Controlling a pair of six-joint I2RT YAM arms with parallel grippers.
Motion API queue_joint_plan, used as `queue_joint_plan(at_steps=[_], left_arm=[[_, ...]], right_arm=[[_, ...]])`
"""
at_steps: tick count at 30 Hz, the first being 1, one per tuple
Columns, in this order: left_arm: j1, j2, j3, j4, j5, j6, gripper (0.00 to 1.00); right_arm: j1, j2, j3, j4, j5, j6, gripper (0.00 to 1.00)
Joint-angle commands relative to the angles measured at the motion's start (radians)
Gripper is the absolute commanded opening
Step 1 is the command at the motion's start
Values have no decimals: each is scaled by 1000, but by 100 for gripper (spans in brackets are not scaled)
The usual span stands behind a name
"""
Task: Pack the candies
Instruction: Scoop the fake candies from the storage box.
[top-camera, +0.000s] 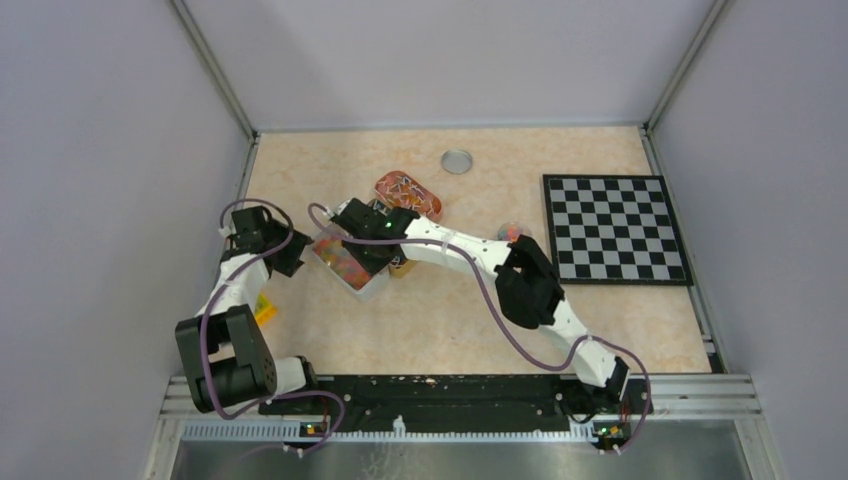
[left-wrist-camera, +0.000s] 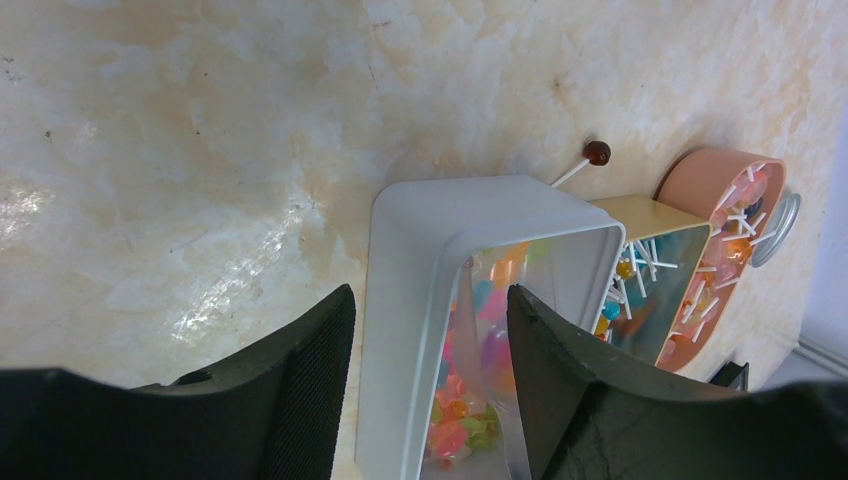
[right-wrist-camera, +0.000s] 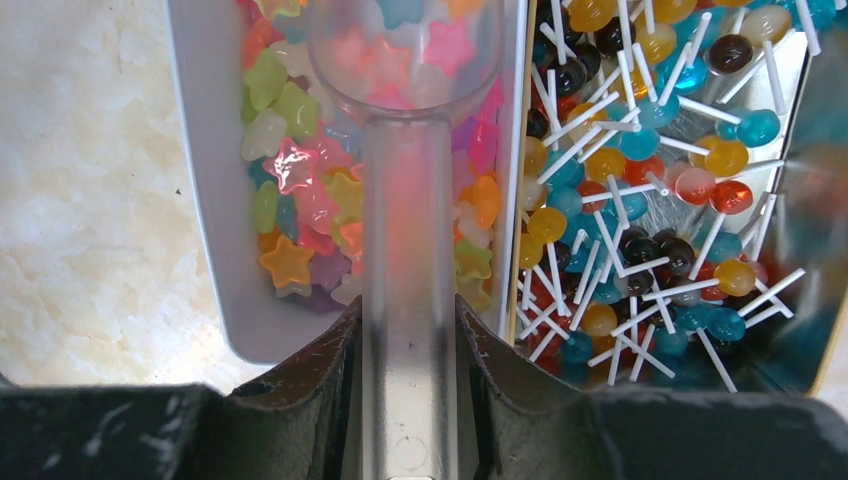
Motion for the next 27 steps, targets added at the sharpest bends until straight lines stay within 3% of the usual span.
queue_joint_plan(at_steps=[1,27], left_arm=[[6,3,-3,40,14,6,63],[5,-4,16,26,4,28,62]], right_arm=[[7,-94,-54,96,23,5,0],[7,-233,-180,94,-8,-22,0]])
